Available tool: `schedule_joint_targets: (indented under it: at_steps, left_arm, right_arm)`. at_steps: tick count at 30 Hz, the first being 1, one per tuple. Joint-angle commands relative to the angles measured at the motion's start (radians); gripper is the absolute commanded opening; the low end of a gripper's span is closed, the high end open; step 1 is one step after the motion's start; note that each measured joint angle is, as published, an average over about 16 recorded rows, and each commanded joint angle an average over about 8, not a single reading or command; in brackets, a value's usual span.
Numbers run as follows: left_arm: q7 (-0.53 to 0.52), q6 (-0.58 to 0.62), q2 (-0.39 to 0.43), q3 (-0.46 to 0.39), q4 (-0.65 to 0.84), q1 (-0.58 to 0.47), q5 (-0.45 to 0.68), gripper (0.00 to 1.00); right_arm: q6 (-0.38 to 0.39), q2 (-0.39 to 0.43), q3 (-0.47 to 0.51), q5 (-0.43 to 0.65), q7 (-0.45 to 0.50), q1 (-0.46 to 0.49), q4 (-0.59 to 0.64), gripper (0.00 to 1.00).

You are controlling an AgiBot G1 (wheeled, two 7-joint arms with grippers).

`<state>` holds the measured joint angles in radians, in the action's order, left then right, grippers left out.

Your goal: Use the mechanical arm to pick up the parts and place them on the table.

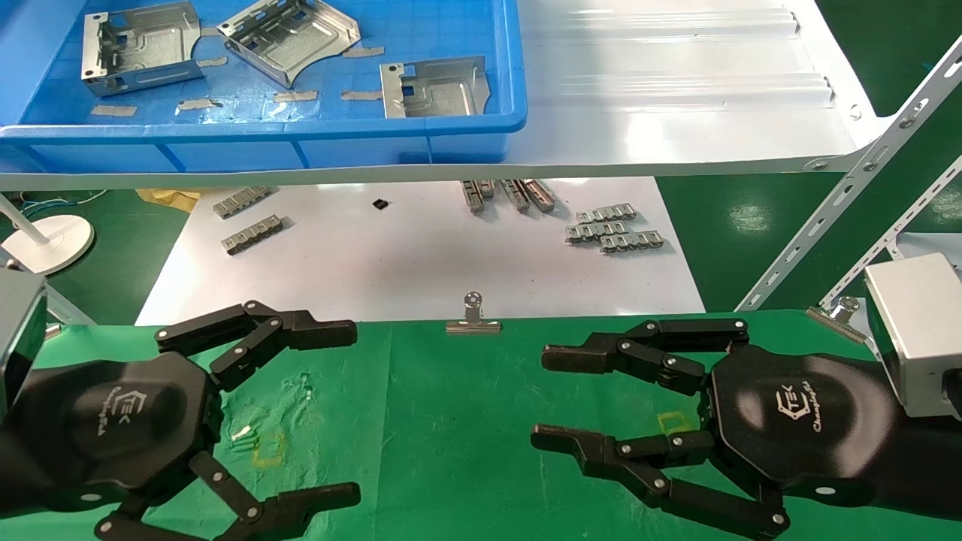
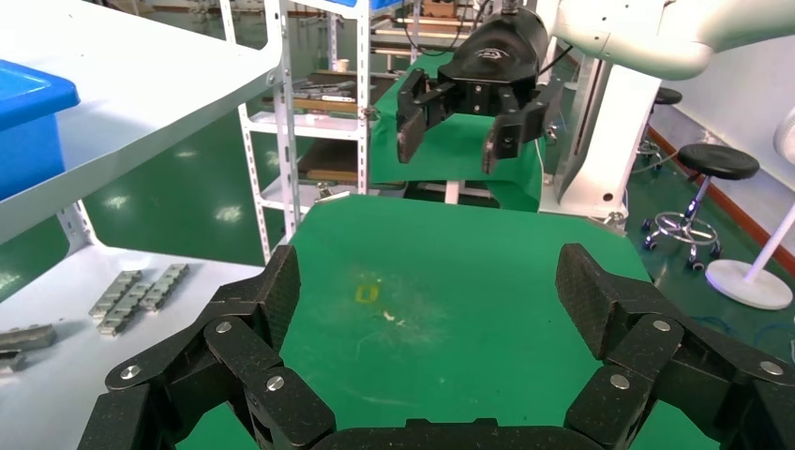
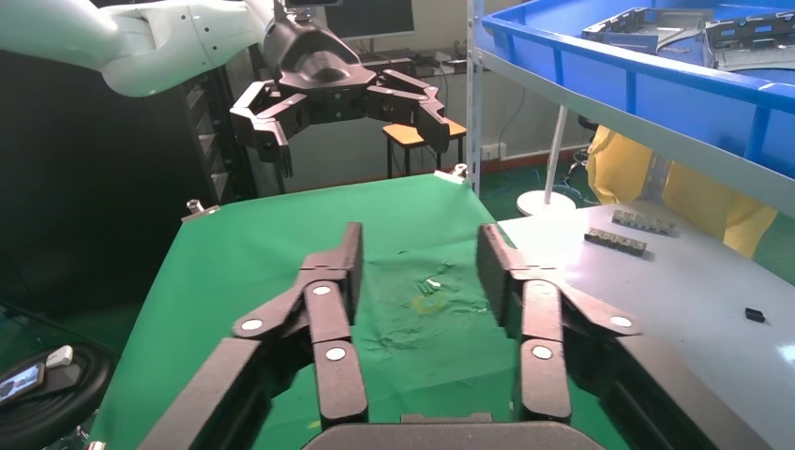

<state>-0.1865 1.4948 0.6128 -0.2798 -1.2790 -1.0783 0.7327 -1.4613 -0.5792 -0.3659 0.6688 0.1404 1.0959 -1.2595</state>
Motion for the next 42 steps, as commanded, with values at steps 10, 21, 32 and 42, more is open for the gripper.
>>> schedule_joint_targets:
  at_steps: [10, 21, 32, 42]
  left_arm:
    - [0.000, 0.000, 0.000, 0.000, 0.000, 0.000, 0.000, 1.00]
    - [0.011, 0.003, 0.004, 0.000, 0.001, -0.031, 0.016, 1.00]
    - [0.040, -0.057, 0.168, -0.074, 0.324, -0.470, 0.247, 1.00]
    - [0.138, -0.386, 0.379, -0.191, 0.867, -0.856, 0.572, 1.00]
  right_arm:
    - [0.000, 0.000, 0.000, 0.000, 0.000, 0.000, 0.000, 0.00]
    - [0.000, 0.000, 0.000, 0.000, 0.000, 0.000, 0.000, 0.00]
    - [0.000, 0.000, 0.000, 0.000, 0.000, 0.000, 0.000, 0.00]
    - [0.000, 0.000, 0.000, 0.000, 0.000, 0.000, 0.000, 0.00]
